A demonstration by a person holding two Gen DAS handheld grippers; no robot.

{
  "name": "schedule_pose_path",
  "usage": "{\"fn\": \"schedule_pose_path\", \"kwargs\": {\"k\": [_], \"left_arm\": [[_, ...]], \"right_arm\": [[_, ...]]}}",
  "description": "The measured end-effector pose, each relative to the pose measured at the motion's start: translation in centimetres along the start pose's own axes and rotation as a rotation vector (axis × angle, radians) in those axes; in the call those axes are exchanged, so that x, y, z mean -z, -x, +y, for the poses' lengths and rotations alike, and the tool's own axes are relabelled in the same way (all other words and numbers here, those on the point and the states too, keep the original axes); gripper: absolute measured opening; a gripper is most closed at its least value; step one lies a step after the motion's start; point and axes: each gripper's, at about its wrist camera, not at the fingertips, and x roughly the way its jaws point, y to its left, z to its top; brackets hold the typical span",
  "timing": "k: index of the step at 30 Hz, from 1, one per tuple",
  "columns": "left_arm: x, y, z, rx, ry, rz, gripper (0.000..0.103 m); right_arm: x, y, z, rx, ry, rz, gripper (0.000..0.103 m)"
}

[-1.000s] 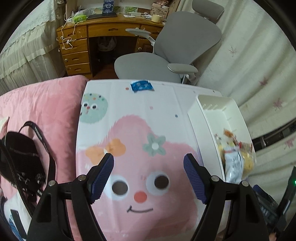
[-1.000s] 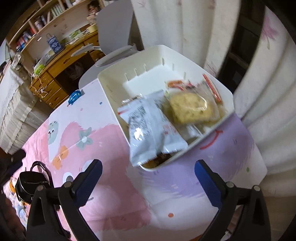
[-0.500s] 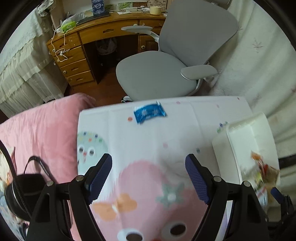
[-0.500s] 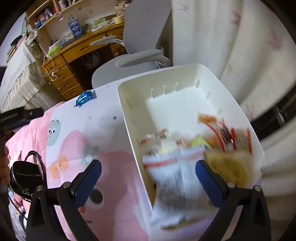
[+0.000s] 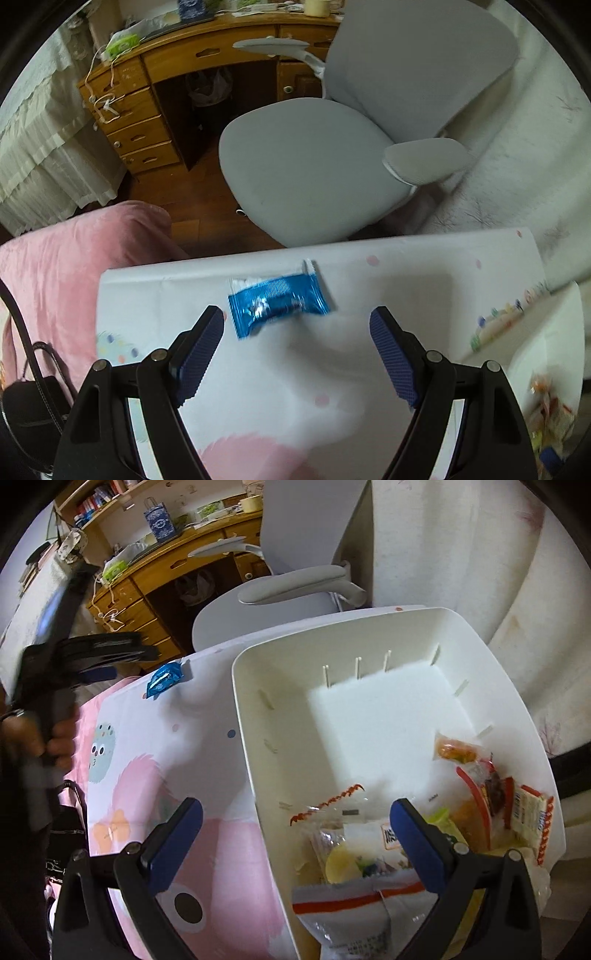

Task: Organize snacks
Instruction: 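Grasp the small blue packet with the left tool, then lift the blue packet and carry it over the white tray with the left tool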

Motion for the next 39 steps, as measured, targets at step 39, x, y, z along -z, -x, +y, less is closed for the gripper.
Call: {"fn": "schedule_pose_path", "kwargs": {"k": [39], "left_arm": [[1.0,-6.2,2.6,-0.037,0.096,-0.150,0.044]], "right_arm": [[-0.8,-2.4,-2.5,0.010,-0.029,0.053,0.101]]}}
